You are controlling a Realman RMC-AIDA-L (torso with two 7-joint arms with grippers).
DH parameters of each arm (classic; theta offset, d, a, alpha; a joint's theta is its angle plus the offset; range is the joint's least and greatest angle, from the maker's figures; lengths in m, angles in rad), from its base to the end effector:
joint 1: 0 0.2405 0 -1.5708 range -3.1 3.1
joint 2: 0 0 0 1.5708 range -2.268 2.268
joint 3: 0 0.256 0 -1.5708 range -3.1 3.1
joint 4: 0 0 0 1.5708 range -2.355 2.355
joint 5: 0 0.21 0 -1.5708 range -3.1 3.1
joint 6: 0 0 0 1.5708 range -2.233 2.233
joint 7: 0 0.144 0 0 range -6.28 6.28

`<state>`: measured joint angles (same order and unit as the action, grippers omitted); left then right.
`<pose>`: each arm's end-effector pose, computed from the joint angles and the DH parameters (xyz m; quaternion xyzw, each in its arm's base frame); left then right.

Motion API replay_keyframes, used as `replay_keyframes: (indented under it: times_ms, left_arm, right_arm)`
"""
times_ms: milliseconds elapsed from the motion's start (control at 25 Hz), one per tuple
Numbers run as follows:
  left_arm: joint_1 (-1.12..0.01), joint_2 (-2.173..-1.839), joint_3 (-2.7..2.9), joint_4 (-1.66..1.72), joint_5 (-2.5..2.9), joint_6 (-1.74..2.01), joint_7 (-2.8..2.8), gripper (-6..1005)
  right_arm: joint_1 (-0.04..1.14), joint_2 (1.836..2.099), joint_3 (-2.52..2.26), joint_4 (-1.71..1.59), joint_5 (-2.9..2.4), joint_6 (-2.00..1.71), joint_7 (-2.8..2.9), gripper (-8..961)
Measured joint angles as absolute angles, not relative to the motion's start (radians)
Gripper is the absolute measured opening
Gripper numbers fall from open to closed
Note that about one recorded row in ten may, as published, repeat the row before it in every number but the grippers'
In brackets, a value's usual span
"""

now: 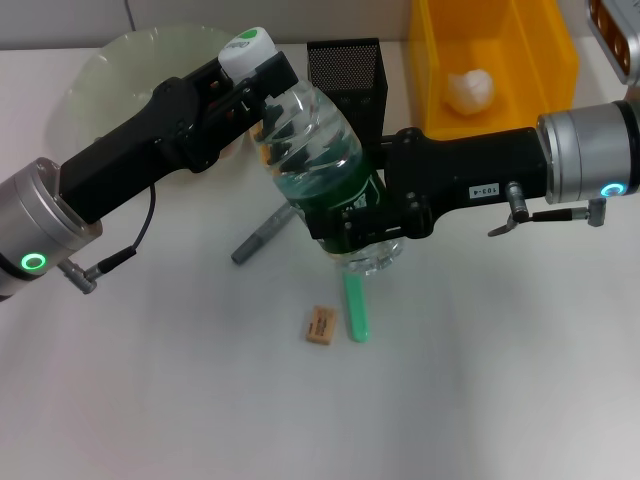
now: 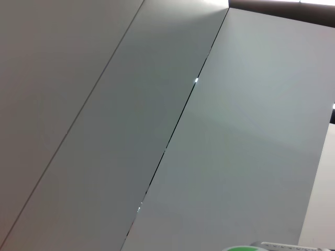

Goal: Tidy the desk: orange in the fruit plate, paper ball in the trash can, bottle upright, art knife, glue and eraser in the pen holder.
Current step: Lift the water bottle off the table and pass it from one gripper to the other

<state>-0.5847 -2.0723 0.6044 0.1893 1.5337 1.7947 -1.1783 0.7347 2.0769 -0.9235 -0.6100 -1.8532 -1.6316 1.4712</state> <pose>-0.2193 0.3099 -0.0082 -0.7998 -0.2264 -0.5467 0.1006 0.1665 0.3512 -0.0275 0.9558 -0.1292 -0.2636 0.0159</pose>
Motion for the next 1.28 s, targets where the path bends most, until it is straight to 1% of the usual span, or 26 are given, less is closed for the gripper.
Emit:
replay_keyframes:
  times_ms: [1280]
  left_arm:
    - [-0.587,-2.072,0.604,0.19,1.534,1.788,-1.181,442]
  right_arm:
    - [0.736,2.077,-0.923,-0.633,-1.852,-1.623,1.475,777]
